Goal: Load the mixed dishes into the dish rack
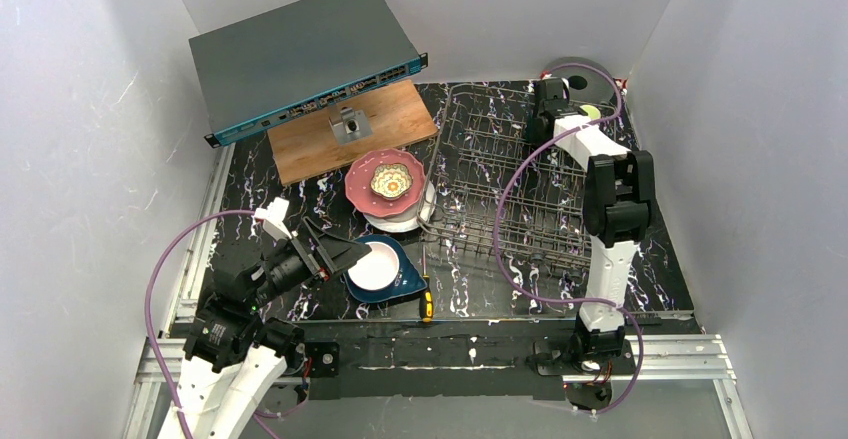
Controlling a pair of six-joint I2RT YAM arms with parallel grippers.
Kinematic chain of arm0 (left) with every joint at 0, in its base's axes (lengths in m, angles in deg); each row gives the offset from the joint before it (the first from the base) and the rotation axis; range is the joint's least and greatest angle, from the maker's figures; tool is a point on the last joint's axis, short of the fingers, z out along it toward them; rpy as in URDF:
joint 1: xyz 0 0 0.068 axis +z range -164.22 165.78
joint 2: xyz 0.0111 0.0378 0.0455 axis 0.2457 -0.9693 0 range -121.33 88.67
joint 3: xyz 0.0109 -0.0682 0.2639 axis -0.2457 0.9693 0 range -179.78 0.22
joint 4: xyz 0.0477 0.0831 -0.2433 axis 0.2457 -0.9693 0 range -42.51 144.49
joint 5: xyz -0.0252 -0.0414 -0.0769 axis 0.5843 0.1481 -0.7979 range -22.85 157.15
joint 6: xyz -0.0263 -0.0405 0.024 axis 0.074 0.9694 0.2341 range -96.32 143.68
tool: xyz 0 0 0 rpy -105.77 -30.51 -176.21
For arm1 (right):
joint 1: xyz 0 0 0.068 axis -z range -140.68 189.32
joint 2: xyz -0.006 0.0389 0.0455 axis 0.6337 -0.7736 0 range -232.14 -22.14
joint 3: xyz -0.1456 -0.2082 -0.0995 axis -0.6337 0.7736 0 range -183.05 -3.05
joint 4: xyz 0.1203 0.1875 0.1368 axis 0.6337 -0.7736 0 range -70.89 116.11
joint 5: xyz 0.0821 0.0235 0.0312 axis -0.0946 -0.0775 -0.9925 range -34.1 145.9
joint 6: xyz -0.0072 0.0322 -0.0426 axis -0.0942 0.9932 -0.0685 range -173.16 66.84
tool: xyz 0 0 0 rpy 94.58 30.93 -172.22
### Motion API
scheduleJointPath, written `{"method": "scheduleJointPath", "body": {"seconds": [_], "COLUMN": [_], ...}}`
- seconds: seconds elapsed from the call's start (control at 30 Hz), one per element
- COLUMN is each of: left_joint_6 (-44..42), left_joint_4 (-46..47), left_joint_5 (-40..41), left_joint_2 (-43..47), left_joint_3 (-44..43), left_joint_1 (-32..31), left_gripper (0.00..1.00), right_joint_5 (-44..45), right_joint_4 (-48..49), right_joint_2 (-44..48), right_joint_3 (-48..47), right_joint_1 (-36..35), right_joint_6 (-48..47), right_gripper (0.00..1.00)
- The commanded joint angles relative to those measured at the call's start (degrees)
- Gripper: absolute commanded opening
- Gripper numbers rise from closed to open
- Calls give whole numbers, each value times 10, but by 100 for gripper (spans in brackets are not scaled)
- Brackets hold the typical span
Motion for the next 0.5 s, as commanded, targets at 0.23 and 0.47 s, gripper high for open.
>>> {"method": "scheduleJointPath", "body": {"seconds": [0.23,0.47], "left_joint_6": [2,4], "left_joint_4": [-15,-34], "left_joint_5": [2,15], "left_joint_2": [-4,14], "left_joint_3": [-20,-19], "left_joint_1": [-3,-3], "left_gripper": [95,95], "right_joint_5": [-6,-12], "right_joint_4": [-20,-51], "right_joint_2": [-24,-43], "right_joint_3": [-93,-125], "right_joint_1": [3,3], "right_joint_6": [-11,-11], "right_gripper": [10,19]}}
